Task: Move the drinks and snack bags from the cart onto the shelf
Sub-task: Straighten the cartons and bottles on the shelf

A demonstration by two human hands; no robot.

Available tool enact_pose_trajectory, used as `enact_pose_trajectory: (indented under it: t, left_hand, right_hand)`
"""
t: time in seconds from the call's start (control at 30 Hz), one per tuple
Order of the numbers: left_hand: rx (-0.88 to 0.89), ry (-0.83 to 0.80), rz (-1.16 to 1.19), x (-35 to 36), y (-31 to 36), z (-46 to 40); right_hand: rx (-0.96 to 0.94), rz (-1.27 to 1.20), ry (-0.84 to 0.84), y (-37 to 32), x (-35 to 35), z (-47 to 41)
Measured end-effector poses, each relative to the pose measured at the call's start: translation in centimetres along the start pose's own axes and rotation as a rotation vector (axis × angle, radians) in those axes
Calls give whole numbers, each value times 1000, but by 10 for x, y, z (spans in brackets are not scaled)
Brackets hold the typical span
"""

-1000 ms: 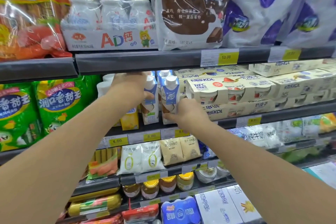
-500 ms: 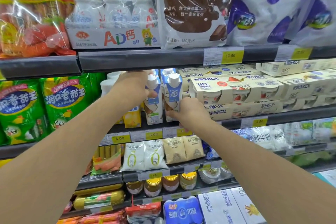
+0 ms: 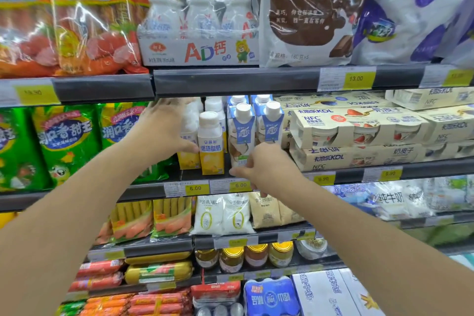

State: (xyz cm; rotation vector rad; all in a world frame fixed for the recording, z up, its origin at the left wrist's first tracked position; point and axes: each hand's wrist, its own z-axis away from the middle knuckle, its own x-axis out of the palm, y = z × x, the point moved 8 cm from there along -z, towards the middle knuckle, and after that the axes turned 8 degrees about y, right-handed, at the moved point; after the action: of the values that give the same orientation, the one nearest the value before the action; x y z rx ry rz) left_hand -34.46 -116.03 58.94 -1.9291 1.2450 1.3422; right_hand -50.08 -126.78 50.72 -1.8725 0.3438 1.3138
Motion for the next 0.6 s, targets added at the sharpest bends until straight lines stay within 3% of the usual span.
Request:
enact_pose_trajectory:
  t: [0.27, 0.43, 0.6]
  left_hand:
    - [16, -37, 24, 10, -16, -8]
    - [167, 96, -49, 9, -2, -10]
    - [228, 75, -29, 14, 17, -12]
  right_hand:
    - [36, 127, 48, -32, 37, -19]
    - [31, 165, 85, -32, 40, -23]
    - [29, 177, 99, -31, 42, -21]
